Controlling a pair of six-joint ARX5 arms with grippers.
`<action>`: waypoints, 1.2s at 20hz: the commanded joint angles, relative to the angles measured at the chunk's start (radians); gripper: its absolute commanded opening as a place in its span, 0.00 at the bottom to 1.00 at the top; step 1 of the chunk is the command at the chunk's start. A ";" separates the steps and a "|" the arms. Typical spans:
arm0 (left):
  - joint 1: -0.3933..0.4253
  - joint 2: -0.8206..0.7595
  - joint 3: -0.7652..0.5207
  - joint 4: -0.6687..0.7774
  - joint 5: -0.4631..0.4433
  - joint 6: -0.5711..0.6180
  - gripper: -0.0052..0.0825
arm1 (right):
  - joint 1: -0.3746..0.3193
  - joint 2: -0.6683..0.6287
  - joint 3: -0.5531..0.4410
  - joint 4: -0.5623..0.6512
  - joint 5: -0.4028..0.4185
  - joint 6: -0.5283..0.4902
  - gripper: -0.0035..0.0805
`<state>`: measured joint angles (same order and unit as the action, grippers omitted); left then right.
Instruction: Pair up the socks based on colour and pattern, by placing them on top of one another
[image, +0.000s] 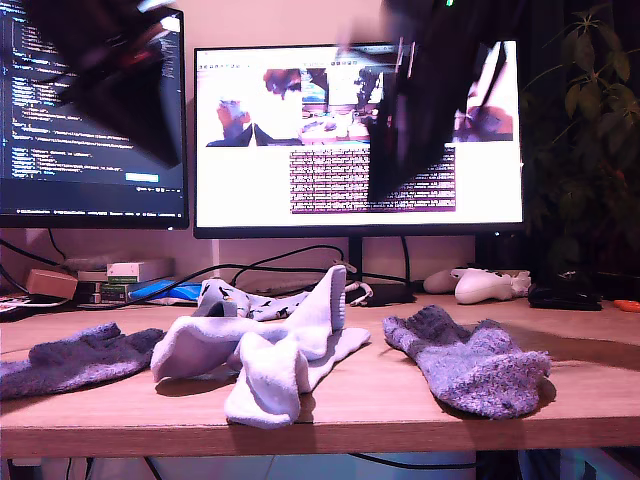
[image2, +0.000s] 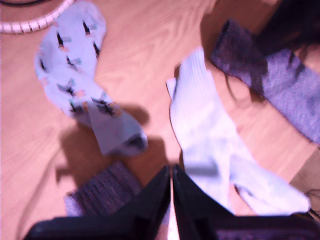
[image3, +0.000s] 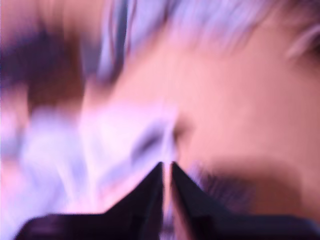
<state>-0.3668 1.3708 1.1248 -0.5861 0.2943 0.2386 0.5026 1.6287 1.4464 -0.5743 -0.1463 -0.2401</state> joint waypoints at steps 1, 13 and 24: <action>-0.002 -0.065 -0.114 0.117 0.004 -0.003 0.04 | -0.001 -0.089 -0.061 0.051 0.013 0.034 0.03; -0.071 -0.145 -0.436 0.368 0.041 -0.004 0.09 | -0.034 -0.551 -0.701 0.450 0.017 0.241 0.03; -0.150 0.109 -0.435 0.439 -0.019 0.084 0.63 | -0.046 -0.551 -0.748 0.451 -0.022 0.210 0.03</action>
<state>-0.5102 1.4586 0.6991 -0.1528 0.2768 0.3176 0.4618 1.0817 0.7113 -0.1280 -0.1619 -0.0269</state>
